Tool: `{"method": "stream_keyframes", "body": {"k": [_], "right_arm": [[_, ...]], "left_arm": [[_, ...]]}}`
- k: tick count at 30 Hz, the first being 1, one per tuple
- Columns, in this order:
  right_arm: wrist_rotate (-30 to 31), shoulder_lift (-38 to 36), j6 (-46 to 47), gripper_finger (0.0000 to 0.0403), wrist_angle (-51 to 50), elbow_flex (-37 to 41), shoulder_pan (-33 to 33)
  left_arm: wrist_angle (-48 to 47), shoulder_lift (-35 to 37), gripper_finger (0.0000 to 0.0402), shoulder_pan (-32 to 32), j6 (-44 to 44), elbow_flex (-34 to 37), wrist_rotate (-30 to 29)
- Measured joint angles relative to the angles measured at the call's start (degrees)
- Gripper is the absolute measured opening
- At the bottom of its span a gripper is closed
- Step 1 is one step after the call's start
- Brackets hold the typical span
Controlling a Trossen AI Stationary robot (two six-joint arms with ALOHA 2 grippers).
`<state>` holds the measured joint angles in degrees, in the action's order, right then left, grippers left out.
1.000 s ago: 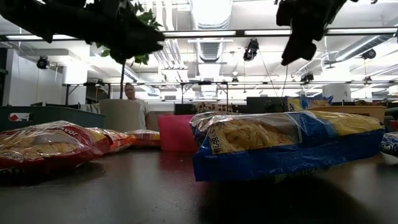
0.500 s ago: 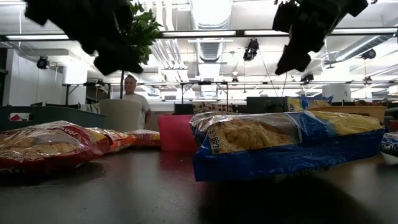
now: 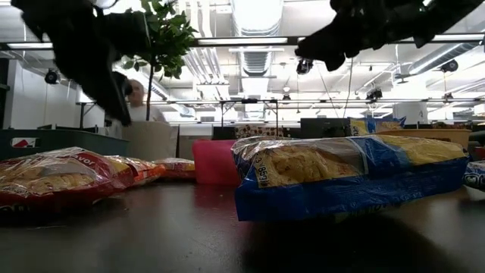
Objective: Sort Maruchan noodles
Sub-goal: Put the orange noodle pack into the red bin
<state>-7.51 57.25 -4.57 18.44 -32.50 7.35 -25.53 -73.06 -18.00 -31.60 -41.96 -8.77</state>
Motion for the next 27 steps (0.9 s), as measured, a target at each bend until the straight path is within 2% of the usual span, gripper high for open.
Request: {"method": "stream_keyframes", "body": {"k": [9, 16, 22, 27], "right_arm": [[-0.07, -0.04, 3.06, 0.0125, -0.53, 0.97, 0.0], [-0.13, -0.04, 3.53, 0.0125, -0.11, 0.97, 0.0], [-0.24, -0.04, 3.48, 0.0125, -0.14, 0.97, 0.0], [-0.24, -0.04, 3.48, 0.0125, -0.14, 0.97, 0.0]], "left_arm": [[-9.45, -12.54, 0.0159, 0.02, -0.47, -6.98, -5.88], [-16.49, -18.46, 0.0159, -0.74, -1.65, -10.59, -6.63], [-15.26, -19.81, 0.0159, -1.03, -4.6, -10.74, -7.04], [-8.96, -19.82, 0.0159, -2.2, -3.0, -10.66, -6.5]]}}
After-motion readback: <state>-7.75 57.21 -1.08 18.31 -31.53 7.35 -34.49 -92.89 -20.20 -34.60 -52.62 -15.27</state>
